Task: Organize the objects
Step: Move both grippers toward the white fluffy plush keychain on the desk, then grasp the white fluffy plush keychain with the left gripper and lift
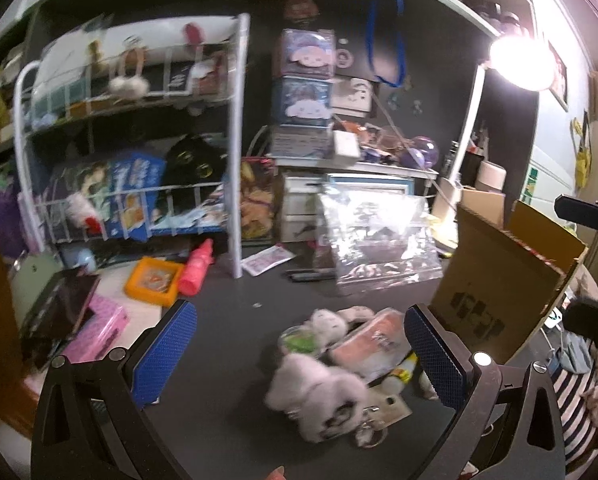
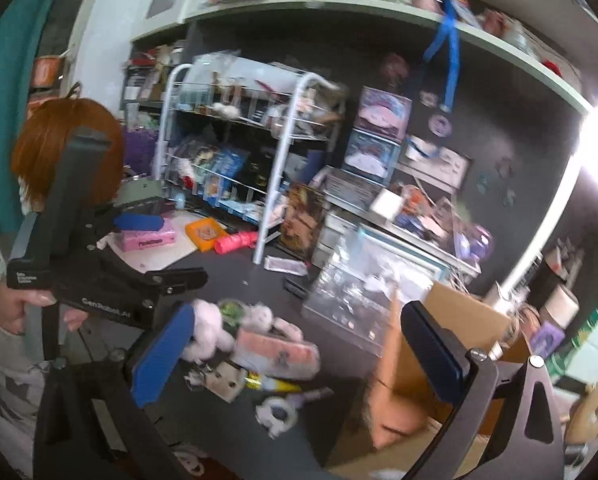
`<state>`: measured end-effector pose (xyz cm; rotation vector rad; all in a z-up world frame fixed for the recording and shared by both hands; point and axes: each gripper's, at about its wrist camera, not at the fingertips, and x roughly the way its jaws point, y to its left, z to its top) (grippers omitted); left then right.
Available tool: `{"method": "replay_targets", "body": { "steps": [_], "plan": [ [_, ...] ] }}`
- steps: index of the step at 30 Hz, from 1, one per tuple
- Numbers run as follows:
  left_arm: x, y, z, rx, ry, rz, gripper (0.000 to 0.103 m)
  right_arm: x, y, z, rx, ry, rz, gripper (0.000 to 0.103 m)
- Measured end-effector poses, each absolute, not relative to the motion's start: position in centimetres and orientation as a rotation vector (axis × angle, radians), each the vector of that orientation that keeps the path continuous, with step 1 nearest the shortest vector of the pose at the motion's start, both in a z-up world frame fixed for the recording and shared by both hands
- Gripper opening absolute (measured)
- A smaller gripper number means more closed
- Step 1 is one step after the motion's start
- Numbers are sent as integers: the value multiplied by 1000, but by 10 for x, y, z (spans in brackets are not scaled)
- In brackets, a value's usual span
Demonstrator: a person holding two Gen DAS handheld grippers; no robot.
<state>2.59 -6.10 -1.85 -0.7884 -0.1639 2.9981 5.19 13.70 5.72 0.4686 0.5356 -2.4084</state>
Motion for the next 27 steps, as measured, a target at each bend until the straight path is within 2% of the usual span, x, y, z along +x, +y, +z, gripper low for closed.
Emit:
{"method": "replay_targets", "body": {
  "steps": [6,13,17,27],
  "plan": [
    [30,-96,-38,-772,-201,3027,103,50,91,34,489,594,-2257,103],
    [17,-123,-72,-869,-375,2831,103,26,51,-26,694,594,-2019,102],
    [8,-122,-91,-922,-385,2761,103,3,41,-53,783,593,-1977,101],
    [-14,-97,-123,-1012,-420,2559,103,-34,27,-89,930,568,-1885,78]
  ]
}}
